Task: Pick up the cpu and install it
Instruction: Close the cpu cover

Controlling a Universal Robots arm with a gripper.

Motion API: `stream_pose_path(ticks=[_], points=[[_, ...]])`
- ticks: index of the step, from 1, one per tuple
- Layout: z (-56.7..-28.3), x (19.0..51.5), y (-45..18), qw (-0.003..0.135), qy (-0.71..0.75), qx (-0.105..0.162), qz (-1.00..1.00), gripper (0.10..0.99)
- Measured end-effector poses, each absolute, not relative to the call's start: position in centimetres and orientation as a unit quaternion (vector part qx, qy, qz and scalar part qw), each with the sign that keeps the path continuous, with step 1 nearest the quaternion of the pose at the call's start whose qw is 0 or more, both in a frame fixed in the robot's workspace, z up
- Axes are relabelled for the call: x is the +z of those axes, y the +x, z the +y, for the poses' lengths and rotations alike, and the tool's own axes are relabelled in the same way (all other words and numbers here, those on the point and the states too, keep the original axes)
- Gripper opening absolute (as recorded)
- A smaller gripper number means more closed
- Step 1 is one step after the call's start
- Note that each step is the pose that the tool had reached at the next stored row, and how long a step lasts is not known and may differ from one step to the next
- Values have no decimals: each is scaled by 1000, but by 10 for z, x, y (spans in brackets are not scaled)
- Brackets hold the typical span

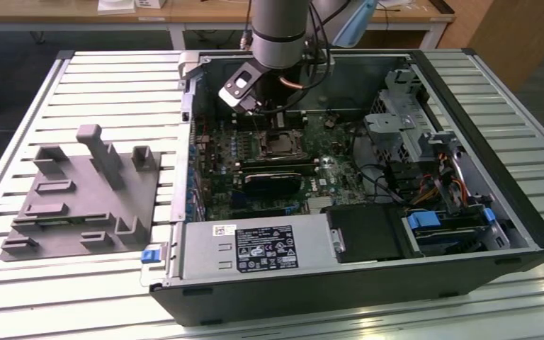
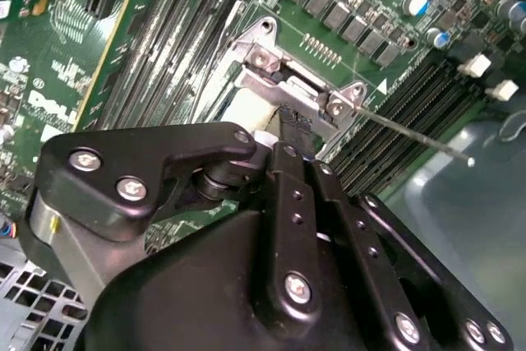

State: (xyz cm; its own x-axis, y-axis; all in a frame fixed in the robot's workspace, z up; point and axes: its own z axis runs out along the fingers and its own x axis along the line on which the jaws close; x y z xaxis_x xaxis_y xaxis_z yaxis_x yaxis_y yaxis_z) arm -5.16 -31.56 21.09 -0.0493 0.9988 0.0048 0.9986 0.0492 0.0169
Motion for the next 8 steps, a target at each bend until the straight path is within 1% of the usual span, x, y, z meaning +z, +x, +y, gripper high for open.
stream_pose_path(ticks=[8], points=[[-316, 202, -53, 4, 688, 8, 726, 106]])
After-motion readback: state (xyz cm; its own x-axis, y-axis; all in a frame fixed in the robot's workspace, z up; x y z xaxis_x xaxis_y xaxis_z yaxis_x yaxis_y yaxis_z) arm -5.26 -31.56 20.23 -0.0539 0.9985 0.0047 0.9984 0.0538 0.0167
